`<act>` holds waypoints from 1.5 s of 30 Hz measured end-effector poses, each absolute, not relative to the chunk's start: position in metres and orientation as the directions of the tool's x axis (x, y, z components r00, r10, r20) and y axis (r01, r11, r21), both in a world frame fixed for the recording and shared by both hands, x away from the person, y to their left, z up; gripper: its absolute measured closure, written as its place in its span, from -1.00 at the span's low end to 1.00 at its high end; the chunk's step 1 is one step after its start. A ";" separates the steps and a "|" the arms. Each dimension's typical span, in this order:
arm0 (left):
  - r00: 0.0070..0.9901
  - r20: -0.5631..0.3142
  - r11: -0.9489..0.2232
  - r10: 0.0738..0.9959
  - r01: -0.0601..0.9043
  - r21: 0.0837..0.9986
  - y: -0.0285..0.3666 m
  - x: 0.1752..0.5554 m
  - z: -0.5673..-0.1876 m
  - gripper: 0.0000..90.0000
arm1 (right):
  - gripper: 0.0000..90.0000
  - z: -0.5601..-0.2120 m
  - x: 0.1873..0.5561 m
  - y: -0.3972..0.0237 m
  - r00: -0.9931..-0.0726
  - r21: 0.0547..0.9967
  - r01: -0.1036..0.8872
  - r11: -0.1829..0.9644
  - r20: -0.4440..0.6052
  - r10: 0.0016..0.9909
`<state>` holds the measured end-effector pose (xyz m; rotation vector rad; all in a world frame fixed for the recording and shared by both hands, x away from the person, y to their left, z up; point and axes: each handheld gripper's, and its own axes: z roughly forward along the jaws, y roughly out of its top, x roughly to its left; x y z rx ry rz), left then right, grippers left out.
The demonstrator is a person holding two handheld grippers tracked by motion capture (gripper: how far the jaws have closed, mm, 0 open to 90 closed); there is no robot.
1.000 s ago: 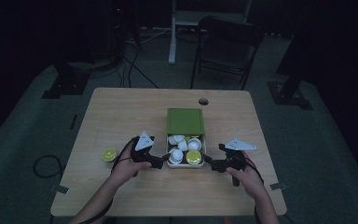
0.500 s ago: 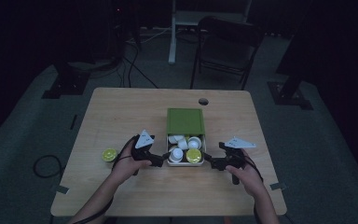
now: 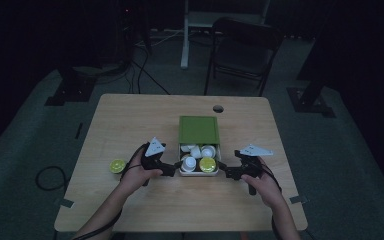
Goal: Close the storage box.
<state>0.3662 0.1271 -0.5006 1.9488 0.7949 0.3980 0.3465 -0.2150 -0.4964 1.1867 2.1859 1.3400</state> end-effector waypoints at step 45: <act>0.704 -0.022 -0.331 0.710 0.361 0.872 0.125 0.390 -0.499 -0.96 | -0.76 -0.497 0.371 -0.210 -0.565 0.841 0.505 0.196 0.150 0.812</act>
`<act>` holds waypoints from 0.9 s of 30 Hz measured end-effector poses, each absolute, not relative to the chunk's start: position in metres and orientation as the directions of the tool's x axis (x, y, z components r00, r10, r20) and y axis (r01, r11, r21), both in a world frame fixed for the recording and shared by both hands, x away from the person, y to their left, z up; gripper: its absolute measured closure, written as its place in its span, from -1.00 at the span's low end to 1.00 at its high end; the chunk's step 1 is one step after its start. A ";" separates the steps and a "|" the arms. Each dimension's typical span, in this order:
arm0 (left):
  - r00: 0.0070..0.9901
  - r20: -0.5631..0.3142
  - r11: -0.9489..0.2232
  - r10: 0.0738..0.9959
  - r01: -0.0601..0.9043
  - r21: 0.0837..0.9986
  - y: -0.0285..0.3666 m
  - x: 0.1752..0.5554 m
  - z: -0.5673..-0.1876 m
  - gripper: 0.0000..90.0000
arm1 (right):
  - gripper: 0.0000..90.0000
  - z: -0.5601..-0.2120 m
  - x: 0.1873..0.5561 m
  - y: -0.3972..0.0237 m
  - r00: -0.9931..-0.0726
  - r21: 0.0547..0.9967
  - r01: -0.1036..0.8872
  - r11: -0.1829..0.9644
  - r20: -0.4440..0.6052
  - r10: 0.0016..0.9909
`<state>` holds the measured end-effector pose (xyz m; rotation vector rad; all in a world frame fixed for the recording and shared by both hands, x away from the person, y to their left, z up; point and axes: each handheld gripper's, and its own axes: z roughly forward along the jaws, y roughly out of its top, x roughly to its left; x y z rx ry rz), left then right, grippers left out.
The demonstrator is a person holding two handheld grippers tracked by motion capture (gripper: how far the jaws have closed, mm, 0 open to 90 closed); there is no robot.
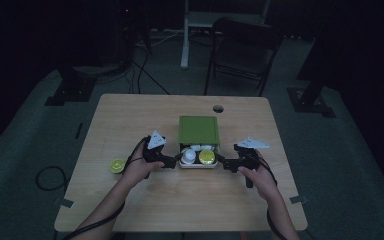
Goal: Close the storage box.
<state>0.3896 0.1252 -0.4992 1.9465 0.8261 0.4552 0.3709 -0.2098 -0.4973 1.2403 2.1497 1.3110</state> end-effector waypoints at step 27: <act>0.691 0.002 -0.339 0.723 0.352 0.872 0.124 0.395 -0.498 -0.96 | -0.77 -0.499 0.378 -0.207 -0.546 0.840 0.509 0.189 0.145 0.825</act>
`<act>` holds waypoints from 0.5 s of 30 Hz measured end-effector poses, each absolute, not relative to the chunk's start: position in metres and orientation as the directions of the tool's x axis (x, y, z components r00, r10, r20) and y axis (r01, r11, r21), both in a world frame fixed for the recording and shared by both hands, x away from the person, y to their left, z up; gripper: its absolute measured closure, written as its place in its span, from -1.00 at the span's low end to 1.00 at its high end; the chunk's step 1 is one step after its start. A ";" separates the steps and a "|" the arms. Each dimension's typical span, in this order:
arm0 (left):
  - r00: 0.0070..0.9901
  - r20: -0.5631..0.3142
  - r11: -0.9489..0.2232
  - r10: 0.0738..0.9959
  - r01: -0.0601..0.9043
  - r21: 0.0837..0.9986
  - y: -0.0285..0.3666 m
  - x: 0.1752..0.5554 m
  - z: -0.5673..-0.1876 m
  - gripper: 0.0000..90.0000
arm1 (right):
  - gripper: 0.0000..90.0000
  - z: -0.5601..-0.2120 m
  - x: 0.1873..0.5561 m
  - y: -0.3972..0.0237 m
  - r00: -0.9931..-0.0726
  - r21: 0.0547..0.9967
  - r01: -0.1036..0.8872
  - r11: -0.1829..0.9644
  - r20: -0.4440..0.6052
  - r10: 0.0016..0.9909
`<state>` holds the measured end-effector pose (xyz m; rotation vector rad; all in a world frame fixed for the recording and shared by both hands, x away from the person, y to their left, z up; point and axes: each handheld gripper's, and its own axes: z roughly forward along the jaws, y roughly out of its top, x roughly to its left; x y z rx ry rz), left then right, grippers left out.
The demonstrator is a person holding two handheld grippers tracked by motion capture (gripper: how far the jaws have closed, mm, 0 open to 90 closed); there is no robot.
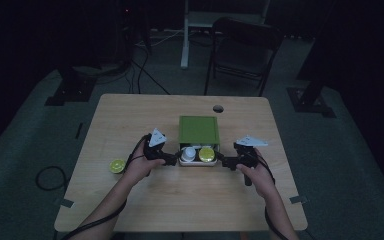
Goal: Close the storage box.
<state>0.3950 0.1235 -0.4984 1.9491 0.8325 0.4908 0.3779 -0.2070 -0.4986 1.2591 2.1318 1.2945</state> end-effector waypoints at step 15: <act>0.704 -0.038 -0.304 0.709 0.354 0.884 0.125 0.381 -0.490 -0.96 | -0.77 -0.495 0.369 -0.207 -0.570 0.869 0.457 0.190 0.121 0.813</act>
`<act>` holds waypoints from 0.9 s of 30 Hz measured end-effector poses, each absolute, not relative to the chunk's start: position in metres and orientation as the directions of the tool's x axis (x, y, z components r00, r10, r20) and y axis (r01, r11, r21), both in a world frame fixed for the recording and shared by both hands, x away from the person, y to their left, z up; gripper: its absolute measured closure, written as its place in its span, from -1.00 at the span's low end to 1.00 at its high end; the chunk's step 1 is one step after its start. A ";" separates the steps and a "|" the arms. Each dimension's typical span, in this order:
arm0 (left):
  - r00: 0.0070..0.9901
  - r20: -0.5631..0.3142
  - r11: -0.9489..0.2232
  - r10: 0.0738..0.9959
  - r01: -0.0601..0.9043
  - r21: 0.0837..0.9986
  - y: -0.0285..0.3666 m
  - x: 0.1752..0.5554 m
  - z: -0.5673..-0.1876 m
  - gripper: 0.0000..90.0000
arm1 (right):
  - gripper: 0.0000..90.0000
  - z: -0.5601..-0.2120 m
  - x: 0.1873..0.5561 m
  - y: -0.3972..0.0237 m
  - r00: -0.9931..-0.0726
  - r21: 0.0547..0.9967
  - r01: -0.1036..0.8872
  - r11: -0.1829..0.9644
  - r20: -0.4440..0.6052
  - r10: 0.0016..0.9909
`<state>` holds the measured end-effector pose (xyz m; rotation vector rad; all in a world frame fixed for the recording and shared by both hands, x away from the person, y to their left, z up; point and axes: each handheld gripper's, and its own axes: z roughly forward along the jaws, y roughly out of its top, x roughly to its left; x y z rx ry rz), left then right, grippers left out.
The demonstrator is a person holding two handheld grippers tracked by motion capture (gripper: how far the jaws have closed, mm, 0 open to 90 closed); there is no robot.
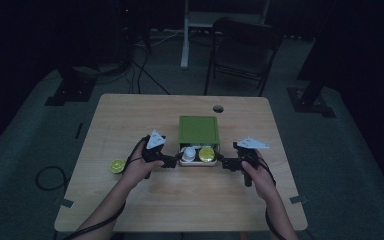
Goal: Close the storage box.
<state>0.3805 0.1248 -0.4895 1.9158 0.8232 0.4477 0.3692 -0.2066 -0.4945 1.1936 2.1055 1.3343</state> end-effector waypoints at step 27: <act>0.647 -0.082 -0.263 0.758 0.418 0.870 0.141 0.367 -0.491 -0.96 | -0.77 -0.497 0.355 -0.229 -0.524 0.869 0.462 0.175 0.109 0.845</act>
